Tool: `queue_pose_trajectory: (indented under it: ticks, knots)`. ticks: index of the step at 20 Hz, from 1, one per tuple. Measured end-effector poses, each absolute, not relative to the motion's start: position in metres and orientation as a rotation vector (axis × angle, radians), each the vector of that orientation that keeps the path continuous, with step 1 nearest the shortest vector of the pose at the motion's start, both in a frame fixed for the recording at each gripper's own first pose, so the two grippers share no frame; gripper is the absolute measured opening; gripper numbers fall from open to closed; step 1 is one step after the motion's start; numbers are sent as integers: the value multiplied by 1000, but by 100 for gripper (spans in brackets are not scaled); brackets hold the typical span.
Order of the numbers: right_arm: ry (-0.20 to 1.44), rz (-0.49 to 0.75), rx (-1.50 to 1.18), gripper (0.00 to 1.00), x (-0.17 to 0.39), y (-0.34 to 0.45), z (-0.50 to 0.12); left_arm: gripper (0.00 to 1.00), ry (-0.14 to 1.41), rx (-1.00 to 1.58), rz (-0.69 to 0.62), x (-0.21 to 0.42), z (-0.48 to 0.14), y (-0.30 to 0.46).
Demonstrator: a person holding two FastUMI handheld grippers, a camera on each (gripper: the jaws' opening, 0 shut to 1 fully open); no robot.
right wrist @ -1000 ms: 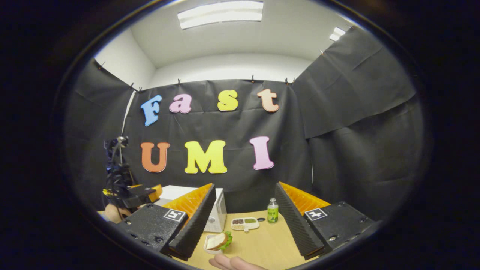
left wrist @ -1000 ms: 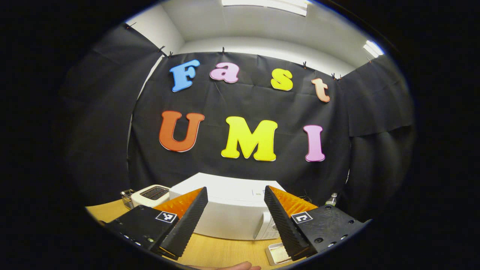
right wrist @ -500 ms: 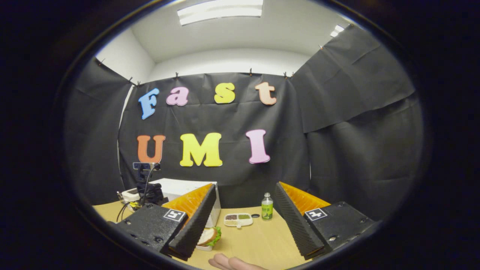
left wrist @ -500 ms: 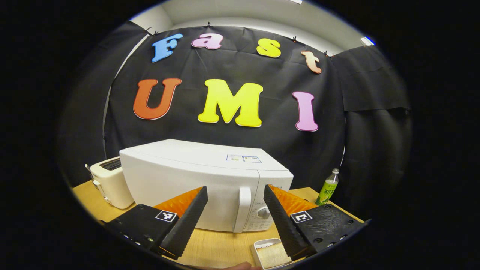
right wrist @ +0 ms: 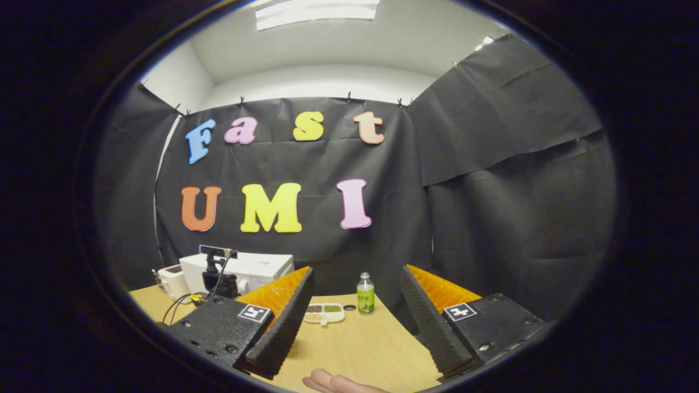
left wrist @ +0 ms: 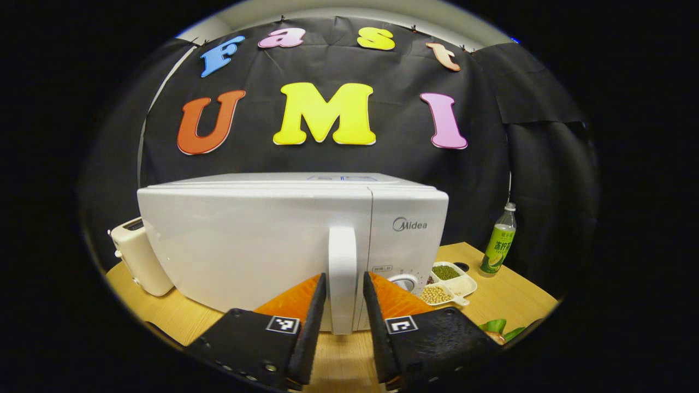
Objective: Open the microwave oven with the left hand, put the food in, and close the microwave oven.
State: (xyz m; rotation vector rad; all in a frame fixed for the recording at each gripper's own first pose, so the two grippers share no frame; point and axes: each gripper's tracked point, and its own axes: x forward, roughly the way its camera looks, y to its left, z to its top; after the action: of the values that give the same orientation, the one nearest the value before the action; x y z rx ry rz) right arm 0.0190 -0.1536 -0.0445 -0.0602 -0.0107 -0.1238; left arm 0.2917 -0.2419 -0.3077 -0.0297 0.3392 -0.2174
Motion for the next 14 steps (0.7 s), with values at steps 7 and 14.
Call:
queue_pose_trajectory:
  ticks: [7,14]
  knots:
    - [-2,-149,-73,91,16,-171,-51,24,289,46,-207,293,-312,-241]
    - [16,-154,-68,92,16,-173,-56,7,297,13,-263,279,-310,-240]
